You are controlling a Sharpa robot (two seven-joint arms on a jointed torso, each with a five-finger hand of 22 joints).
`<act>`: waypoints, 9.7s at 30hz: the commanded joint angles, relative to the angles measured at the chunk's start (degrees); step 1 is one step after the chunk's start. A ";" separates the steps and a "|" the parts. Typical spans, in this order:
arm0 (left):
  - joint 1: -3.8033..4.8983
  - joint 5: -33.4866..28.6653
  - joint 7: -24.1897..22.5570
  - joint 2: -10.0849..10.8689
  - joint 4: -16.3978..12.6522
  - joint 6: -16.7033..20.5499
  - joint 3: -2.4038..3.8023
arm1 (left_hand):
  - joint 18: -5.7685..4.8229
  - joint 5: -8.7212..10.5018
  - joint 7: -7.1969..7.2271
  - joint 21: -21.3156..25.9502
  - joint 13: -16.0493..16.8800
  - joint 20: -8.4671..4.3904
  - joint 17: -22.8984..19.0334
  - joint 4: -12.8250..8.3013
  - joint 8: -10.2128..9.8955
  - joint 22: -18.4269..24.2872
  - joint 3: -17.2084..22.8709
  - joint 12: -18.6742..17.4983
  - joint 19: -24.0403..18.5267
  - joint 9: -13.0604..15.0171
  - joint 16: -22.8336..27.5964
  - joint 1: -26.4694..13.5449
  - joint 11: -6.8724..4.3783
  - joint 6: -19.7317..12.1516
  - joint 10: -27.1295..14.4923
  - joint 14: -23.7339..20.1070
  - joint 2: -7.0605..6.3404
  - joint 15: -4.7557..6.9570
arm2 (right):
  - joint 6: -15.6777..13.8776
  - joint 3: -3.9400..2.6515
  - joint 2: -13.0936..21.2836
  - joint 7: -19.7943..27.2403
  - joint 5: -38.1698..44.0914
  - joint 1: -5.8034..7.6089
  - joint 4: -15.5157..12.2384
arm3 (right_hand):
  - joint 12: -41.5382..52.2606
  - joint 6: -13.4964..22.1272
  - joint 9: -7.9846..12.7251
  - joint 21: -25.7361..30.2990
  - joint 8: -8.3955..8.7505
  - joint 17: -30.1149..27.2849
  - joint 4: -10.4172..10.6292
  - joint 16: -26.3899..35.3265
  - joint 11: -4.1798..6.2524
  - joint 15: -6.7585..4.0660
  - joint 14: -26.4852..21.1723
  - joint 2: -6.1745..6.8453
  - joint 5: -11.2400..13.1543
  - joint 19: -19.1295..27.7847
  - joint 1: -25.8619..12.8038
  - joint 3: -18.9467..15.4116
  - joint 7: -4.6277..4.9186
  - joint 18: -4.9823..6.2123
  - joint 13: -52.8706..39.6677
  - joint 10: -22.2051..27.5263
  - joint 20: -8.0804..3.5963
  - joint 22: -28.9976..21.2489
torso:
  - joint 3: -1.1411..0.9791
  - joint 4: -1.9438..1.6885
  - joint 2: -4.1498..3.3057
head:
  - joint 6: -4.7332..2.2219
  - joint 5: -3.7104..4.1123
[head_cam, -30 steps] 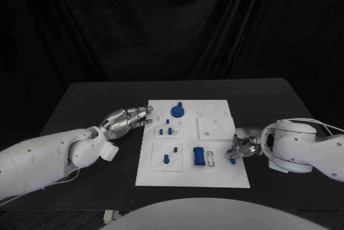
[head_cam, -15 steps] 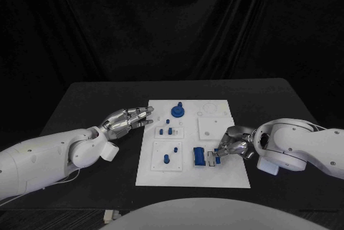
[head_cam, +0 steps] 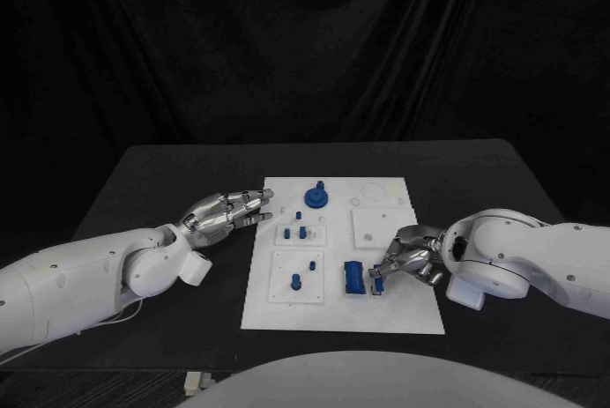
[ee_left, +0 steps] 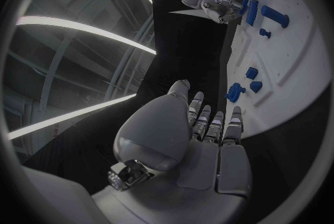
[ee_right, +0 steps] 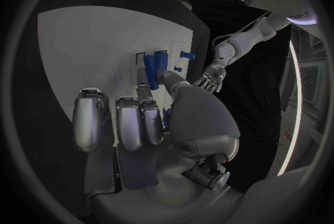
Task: Assemble the parts on the task board
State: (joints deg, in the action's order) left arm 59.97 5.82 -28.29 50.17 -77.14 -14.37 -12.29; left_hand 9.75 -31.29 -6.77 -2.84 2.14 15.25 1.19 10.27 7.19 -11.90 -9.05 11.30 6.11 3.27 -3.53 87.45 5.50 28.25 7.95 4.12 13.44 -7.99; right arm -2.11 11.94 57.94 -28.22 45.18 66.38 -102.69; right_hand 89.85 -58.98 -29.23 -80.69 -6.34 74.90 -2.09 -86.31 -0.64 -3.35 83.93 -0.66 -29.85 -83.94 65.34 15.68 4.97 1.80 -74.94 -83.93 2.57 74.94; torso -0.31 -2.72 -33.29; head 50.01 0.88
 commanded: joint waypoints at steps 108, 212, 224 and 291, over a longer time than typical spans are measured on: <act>-0.22 -0.21 0.76 -0.47 0.46 -1.74 0.05 | 0.68 -0.19 -0.20 -0.25 0.05 0.13 0.07 -0.19 0.22 0.08 0.61 0.20 0.36 -0.05 -0.27 0.03 0.38 -0.39 -0.05 -0.05 0.13 -0.22 | 2.82 -0.01 -2.37 -4.43 4.30 -1.17 2.23 | 0.15 5.11 -9.09 3.11 -12.83 3.52 7.07 1.26 1.58 -1.28 3.95 2.13 15.15 -1.07 -11.93 -0.28 -1.60 1.21 -15.06 -6.07 -0.92 10.99 | 0.00 -0.01 0.01 | -0.01 -0.99; -0.43 -0.20 1.33 -0.44 0.71 -2.29 0.05 | 0.68 -0.26 -0.30 -0.30 0.06 0.23 0.10 -0.37 0.34 0.10 0.88 0.26 0.45 -0.01 -0.40 -0.03 0.47 -0.26 -0.01 0.09 0.19 -0.42 | 1.25 0.00 0.18 -1.43 18.15 -3.90 -0.11 | 0.15 -8.17 -51.81 4.70 -60.87 3.74 10.68 1.45 6.33 -5.16 3.97 -0.15 26.82 -0.80 1.04 -16.79 -7.12 1.47 -15.06 -6.07 -4.46 10.65 | 0.00 -0.01 0.02 | -0.01 -1.57; -0.44 -0.20 1.41 -0.46 0.72 -2.33 0.05 | 0.68 -0.27 -0.30 -0.32 0.06 0.25 0.12 -0.40 0.35 0.08 0.94 0.29 0.48 -0.01 -0.47 -0.03 0.48 -0.24 0.01 0.17 0.20 -0.48 | 1.49 0.00 0.62 -0.27 17.26 -3.90 -0.33 | 0.15 -6.24 -51.00 4.89 -58.69 3.52 10.46 1.57 6.31 -5.15 3.93 0.06 26.91 -0.74 1.48 -17.09 -7.10 1.50 -15.06 -6.07 -4.46 10.60 | -0.01 0.00 0.02 | -0.01 -1.52; -0.50 -0.20 1.55 -0.42 0.65 -2.52 0.05 | 0.67 -0.31 -0.33 -0.36 0.08 0.31 0.14 -0.49 0.40 0.05 1.06 0.39 0.55 0.00 -0.55 -0.07 0.53 -0.21 0.11 0.26 0.20 -0.63 | 0.20 0.00 -1.04 -1.41 10.89 -2.57 3.05 | 0.15 -6.17 -51.33 4.74 -55.77 3.73 6.36 1.55 6.26 -5.12 4.00 -7.40 22.12 -0.99 9.41 -13.56 -7.01 1.44 -15.06 -6.07 -4.45 10.74 | 0.00 0.02 0.01 | -0.01 -1.44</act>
State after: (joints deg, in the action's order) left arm 59.57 5.82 -26.24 49.81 -76.38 -16.03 -12.29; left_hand 9.74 -31.29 -6.77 -2.84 2.14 15.45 1.23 9.88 7.40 -11.89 -8.35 11.30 6.31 3.26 -3.75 87.45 5.66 28.25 8.11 4.32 13.44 -8.20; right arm -2.92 11.85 56.78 -27.65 55.27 64.08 -99.52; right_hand 89.85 -65.29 -75.04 -76.03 -62.38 74.90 4.65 -84.97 5.22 -8.12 83.88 -1.29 -7.53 -84.04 67.53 2.13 -1.86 2.69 -74.91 -84.01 -1.62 74.92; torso -0.31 -2.72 -33.27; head 50.01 -0.57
